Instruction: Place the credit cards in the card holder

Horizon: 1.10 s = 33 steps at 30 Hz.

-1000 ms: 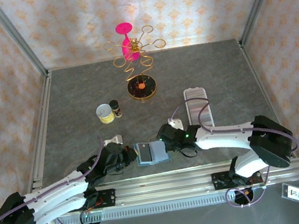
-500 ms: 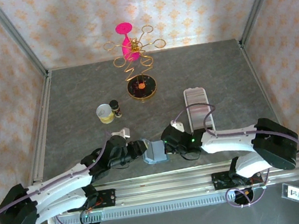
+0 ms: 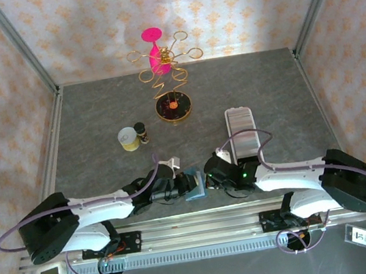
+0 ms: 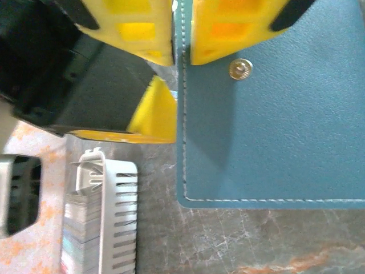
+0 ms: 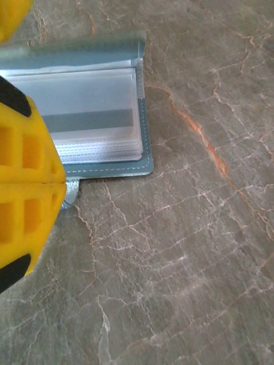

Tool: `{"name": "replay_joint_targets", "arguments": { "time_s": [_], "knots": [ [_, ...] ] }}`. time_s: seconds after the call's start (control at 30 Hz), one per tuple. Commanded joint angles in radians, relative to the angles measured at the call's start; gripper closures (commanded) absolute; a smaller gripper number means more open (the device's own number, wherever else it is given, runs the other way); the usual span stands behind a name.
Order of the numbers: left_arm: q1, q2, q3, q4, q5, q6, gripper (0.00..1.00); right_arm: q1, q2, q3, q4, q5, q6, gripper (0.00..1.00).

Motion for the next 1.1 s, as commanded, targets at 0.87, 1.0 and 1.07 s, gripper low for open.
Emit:
{"name": "replay_joint_targets", "arguments": {
  "time_s": [0.87,1.0,1.07],
  "knots": [
    [-0.049,0.101,-0.051,-0.065,-0.087,0.012,1.00,0.003,0.072,0.085,0.068,-0.136,-0.058,1.00],
    [-0.050,0.101,-0.057,-0.071,-0.091,0.013,1.00,0.003,0.120,0.110,0.057,-0.123,-0.052,1.00],
    [-0.050,0.101,-0.060,-0.066,-0.088,0.009,1.00,0.003,0.142,0.125,0.025,-0.094,-0.043,1.00]
  ]
}}
